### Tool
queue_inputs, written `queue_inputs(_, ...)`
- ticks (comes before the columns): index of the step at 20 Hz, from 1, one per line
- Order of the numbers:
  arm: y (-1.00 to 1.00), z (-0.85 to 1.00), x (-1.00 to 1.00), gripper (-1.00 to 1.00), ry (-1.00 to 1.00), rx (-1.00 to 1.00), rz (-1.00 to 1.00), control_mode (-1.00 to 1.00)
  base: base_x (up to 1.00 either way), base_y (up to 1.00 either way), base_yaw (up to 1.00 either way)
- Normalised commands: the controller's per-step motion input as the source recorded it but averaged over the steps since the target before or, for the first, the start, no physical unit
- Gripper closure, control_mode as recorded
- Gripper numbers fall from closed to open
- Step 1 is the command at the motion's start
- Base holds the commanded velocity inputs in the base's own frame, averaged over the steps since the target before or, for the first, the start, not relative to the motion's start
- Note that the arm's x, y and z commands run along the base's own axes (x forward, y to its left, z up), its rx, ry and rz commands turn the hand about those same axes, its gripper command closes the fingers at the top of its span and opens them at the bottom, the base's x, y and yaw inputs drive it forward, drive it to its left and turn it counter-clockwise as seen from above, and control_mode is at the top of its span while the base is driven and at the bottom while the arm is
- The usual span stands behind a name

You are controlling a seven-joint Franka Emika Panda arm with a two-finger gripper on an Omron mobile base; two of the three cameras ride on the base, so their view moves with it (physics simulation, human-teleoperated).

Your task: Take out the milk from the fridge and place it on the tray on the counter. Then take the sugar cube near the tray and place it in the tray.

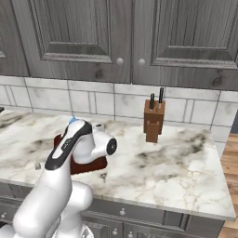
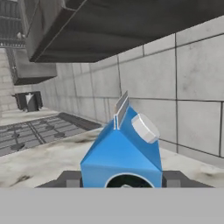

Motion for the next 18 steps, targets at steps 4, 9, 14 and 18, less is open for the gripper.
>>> queue_inputs(4,0.07,-0.19,0.44,1.00,0.00,-0.03,0.00,-1.00,0.00,0.00,0.00)
queue_inputs(9,0.03,-0.13,0.26,1.00,0.00,-0.07,0.00,-1.00,0.00,0.00,0.00)
queue_inputs(14,0.09,-0.18,0.19,1.00,0.00,-0.10,-0.02,-1.00,0.00,0.00,0.00)
queue_inputs(18,0.10,-0.16,0.23,1.00,0.00,-0.03,-0.01,-1.00,0.00,0.00,0.00)
